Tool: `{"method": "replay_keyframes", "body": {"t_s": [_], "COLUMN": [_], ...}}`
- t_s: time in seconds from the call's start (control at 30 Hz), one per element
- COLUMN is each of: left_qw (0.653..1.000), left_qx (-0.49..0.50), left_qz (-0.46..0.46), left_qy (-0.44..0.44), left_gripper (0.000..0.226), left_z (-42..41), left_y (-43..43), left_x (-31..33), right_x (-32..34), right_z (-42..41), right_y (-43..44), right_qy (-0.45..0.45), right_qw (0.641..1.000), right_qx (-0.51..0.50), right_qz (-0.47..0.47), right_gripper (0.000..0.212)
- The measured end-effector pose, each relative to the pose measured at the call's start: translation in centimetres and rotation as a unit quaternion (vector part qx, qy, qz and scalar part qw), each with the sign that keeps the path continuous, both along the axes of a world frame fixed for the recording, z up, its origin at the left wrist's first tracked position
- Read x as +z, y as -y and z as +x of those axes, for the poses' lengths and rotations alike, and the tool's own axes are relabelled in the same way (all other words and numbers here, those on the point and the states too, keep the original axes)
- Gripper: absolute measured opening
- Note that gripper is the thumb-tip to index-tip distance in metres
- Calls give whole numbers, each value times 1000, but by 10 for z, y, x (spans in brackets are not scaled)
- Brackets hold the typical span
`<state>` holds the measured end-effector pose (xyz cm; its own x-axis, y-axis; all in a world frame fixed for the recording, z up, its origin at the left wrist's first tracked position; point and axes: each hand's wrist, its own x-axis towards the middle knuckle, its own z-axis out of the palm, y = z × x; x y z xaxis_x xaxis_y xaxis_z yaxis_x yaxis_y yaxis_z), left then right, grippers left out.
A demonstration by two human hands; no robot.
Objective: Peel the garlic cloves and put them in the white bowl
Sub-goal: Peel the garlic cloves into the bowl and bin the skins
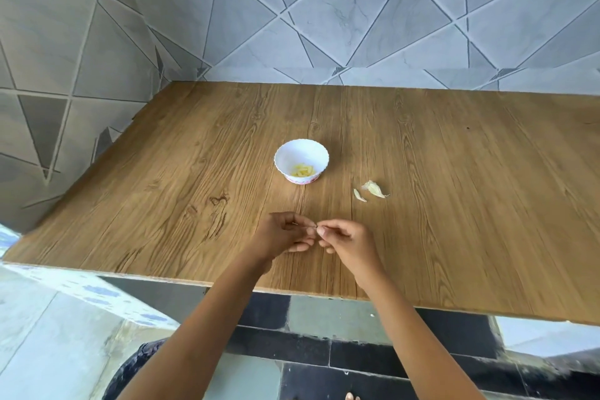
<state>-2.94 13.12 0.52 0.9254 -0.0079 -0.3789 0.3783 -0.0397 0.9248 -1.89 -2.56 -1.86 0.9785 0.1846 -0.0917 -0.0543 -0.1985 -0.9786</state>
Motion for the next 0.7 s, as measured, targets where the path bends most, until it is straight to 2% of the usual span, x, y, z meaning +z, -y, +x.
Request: {"method": "replay_keyframes", "body": {"t_s": [0.17,0.37,0.5,0.57,0.63,0.7], "left_qw": [999,999,994,989,991,997], "left_qx": [-1,-2,-50,-73,-75,-58], "left_qz": [-38,42,88,114,102,49], "left_qy": [-3,24,47,54,39,0], "left_gripper": [7,7,8,9,12,14], "left_z": [0,3,4,6,7,8], "left_y": [-1,1,-2,-3,-3,-3], "left_x": [-4,-4,0,4,9,11], "right_x": [2,4,9,8,3,-4], "right_z": [1,1,-1,1,2,2], "right_y": [2,-3,-2,0,1,-1], "right_qy": [-66,-18,-64,-74,-1,160], "right_qw": [997,998,997,995,1000,983], "right_qx": [6,12,16,26,27,15], "right_qz": [48,-60,36,55,-5,-92], "right_gripper": [6,8,5,5,7,11]}}
